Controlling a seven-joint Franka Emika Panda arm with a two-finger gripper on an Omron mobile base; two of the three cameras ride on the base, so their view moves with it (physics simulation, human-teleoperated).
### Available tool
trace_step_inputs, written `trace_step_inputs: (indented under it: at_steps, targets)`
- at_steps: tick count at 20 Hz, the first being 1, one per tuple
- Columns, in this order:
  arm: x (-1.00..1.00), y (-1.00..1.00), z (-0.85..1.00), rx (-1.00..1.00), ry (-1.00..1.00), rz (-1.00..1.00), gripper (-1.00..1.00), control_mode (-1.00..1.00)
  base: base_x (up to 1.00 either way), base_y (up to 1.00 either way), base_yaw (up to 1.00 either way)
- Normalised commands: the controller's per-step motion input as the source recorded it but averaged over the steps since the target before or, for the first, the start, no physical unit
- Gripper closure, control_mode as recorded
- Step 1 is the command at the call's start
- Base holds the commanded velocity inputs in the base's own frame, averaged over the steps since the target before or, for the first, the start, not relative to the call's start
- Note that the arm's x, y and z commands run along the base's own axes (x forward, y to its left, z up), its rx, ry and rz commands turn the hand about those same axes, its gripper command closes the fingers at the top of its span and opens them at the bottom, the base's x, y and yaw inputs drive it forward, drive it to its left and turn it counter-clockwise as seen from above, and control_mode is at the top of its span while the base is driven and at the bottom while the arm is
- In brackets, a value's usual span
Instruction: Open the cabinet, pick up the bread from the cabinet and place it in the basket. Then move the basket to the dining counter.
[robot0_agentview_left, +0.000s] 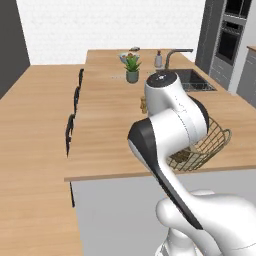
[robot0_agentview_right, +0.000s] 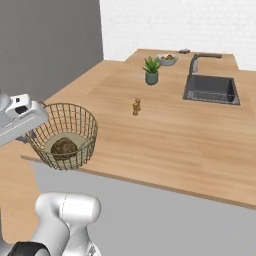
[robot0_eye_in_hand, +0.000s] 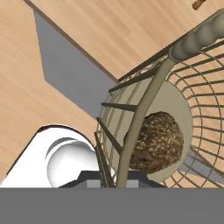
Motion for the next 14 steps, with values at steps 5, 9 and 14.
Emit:
trace_step_inputs:
  at_steps: [5, 9, 14]
  targets:
    - [0.0, 0.0, 0.0, 0.0, 0.0, 0.0, 1.0, 1.0, 0.26, 0.87, -0.14]
    - [0.13, 0.11, -0.06, 0.01, 0.02, -0.03, 1.0, -1.0, 0.27, 0.46, -0.09]
    - [0.92, 0.07, -0.16, 0.06, 0.1, -0.13, 1.0, -1.0, 0.0, 0.0, 0.0]
